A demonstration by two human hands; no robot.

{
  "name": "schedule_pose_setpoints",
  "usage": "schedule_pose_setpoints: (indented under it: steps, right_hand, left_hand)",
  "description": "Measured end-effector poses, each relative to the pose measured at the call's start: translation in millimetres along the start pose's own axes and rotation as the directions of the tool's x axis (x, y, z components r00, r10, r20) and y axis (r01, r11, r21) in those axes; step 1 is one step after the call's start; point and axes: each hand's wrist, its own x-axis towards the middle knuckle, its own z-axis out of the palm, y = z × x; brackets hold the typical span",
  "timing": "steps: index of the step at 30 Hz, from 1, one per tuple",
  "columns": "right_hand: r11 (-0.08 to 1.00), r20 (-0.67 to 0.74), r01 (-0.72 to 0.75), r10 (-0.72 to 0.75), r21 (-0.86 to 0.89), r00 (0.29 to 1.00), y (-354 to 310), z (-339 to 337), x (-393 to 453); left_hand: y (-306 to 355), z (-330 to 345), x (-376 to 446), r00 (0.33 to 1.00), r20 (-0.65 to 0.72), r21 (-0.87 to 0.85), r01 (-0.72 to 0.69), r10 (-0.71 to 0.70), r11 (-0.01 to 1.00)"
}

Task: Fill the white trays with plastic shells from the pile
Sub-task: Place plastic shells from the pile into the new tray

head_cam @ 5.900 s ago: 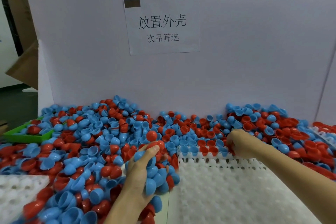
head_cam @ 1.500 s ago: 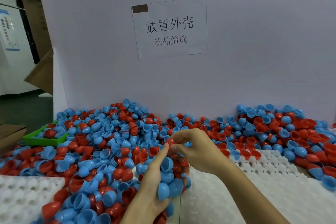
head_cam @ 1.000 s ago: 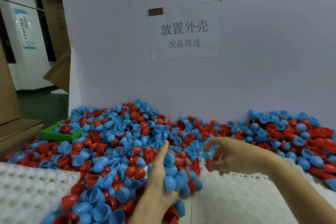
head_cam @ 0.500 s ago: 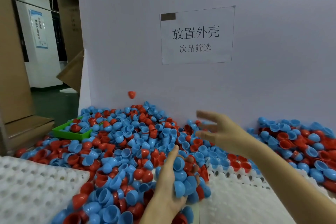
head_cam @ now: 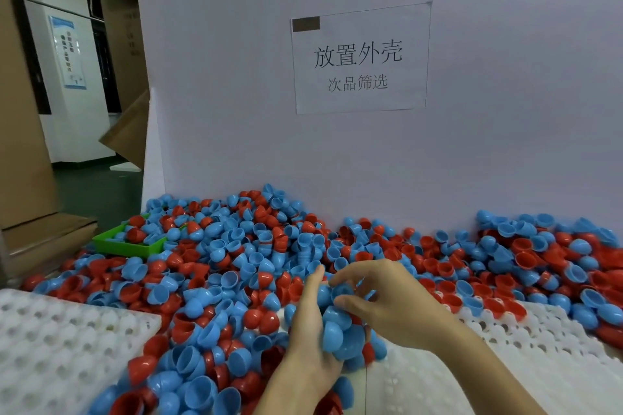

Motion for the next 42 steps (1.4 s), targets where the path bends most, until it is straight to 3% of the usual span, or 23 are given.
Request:
schedule_pose_setpoints:
  steps: [5, 14, 22, 27, 32, 36, 42]
  right_hand:
    - [0.988, -0.073, -0.069, 0.080, 0.136, 0.994, 8, -2, 2]
    - [0.984, -0.170, -0.102, 0.127, 0.145, 0.977, 19, -1, 5]
    - [0.983, -0.263, -0.118, 0.151, 0.138, 0.953, 25, -3, 6]
    - [0.979, -0.271, -0.113, 0.157, 0.172, 0.950, 27, -3, 5]
    - [0.968, -0.319, -0.107, 0.177, 0.227, 0.931, 27, 0, 5]
    - [0.978, -0.347, -0.127, 0.178, 0.165, 0.921, 29, 0, 5]
    - [0.979, -0.370, -0.180, 0.203, 0.094, 0.907, 31, 3, 6]
  left_hand:
    - [1, -2, -1, 0.997, 0.079, 0.039, -0.005, 0.002, 0.999]
    - [-1, 0, -6, 0.995, 0.101, 0.093, -0.031, 0.022, 0.995]
    - [-1, 0, -8, 0.985, 0.171, -0.038, 0.001, 0.006, 0.999]
    - [-1, 0, -9, 0.987, 0.159, -0.070, 0.019, -0.008, 0.997]
    - [-4, -2, -6, 0.988, 0.154, 0.011, 0.020, -0.021, 1.000]
    - [-7, -4, -2, 0.992, 0.108, 0.126, -0.073, 0.059, 0.989]
    - [-10, -4, 0, 0.991, 0.059, 0.125, -0.130, 0.123, 0.984]
